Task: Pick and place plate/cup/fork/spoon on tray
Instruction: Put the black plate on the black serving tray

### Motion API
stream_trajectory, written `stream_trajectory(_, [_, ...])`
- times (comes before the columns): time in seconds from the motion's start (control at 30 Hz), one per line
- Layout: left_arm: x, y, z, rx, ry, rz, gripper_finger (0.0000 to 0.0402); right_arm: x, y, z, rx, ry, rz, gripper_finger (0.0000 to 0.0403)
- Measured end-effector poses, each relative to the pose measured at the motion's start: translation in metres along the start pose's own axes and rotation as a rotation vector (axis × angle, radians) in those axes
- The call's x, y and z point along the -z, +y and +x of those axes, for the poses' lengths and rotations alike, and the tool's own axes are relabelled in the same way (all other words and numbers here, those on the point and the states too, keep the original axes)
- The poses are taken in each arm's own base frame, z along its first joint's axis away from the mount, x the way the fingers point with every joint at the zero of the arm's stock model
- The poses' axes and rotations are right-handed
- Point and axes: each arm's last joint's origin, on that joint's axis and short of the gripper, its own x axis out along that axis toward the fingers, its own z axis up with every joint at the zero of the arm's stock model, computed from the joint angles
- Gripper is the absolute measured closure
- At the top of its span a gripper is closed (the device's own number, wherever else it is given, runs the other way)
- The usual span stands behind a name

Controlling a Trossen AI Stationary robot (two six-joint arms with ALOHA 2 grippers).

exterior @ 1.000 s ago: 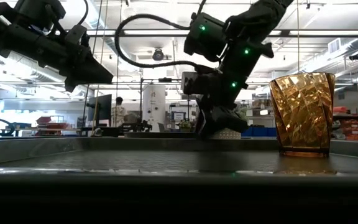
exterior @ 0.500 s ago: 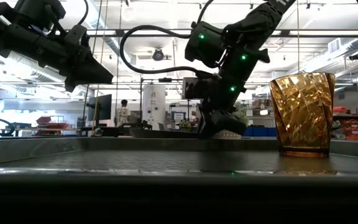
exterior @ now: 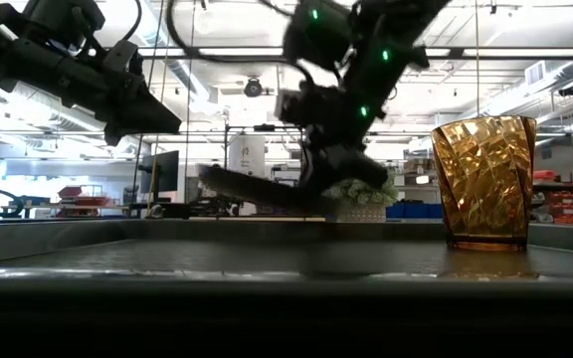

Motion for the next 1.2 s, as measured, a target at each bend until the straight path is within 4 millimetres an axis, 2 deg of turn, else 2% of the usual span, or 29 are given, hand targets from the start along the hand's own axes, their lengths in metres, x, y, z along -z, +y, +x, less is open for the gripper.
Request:
stream_trajectory(0.3, [-0.004,-0.001,0.0,0.01,-0.037,-0.005,0.0315,-0.04,-0.007,-0.038,-0.099,-0.067,0.09,0.039])
stream_trajectory(0.43, [-0.01,-0.003,-0.001,0.018,-0.059,-0.007,0.0315,-0.051,-0.001,-0.052,-0.131,-0.078,0.143,0.039])
stream_trajectory(0.53, [-0.02,-0.007,-0.002,0.043,-0.072,-0.009,0.0315,-0.057,0.014,-0.061,-0.157,-0.098,0.151,0.039])
stream_trajectory(0.8, [-0.046,-0.019,-0.007,0.147,-0.123,-0.014,0.0315,-0.072,0.067,-0.092,-0.202,-0.169,0.088,0.039])
stream_trajectory(1.0, [-0.049,-0.02,-0.007,0.152,-0.129,-0.015,0.0315,-0.075,0.093,-0.107,-0.269,-0.193,0.091,0.039])
stream_trajectory(1.2, [-0.047,-0.019,-0.007,0.146,-0.109,-0.028,0.0315,-0.074,0.119,-0.122,-0.351,-0.217,-0.006,0.0391])
